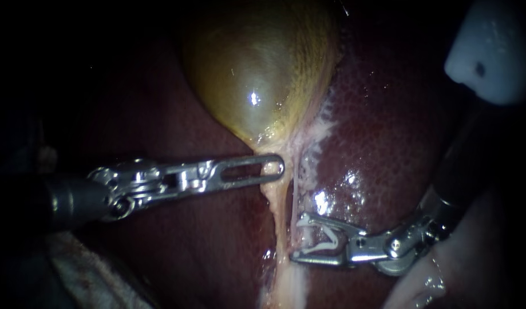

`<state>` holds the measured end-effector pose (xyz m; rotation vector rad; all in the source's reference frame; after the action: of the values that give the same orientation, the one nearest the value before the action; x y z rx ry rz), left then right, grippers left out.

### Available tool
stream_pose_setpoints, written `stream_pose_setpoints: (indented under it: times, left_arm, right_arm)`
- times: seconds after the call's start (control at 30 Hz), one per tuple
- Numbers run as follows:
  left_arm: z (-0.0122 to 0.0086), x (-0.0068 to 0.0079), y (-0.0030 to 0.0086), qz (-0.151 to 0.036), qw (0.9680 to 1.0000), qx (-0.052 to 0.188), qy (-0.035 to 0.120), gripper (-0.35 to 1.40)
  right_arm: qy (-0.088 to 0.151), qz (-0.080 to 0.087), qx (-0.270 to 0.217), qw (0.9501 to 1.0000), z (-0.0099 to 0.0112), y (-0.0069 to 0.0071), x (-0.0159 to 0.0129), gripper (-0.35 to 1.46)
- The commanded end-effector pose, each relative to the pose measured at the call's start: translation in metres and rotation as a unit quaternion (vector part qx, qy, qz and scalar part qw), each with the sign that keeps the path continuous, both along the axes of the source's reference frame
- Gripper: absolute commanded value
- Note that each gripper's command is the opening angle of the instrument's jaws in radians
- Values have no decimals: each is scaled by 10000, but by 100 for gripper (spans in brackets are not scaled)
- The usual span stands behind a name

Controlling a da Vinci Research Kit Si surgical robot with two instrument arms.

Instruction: Clipping first clip left tube

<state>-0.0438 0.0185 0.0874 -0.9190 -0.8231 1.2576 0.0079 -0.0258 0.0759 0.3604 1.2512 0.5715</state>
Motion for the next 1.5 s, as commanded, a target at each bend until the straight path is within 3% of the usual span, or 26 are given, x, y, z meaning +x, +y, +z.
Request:
stream_pose_setpoints:
  times: [0.03, 0.83, 1.5]
  left_arm:
    - [0, 0, 0, 4, 10000, -5, -2, -35]
    - [-5, -3, -2, 18, 10000, 5, -16, -35]
    - [-5, -4, -3, 17, 10000, 5, -17, -35]
  right_arm:
    - [0, -4, -7, 10000, 2, 0, 1, 55]
    - [8, 4, 29, 10000, 60, -16, 35, 54]
    - [0, 14, 71, 10000, 61, -19, 43, 44]
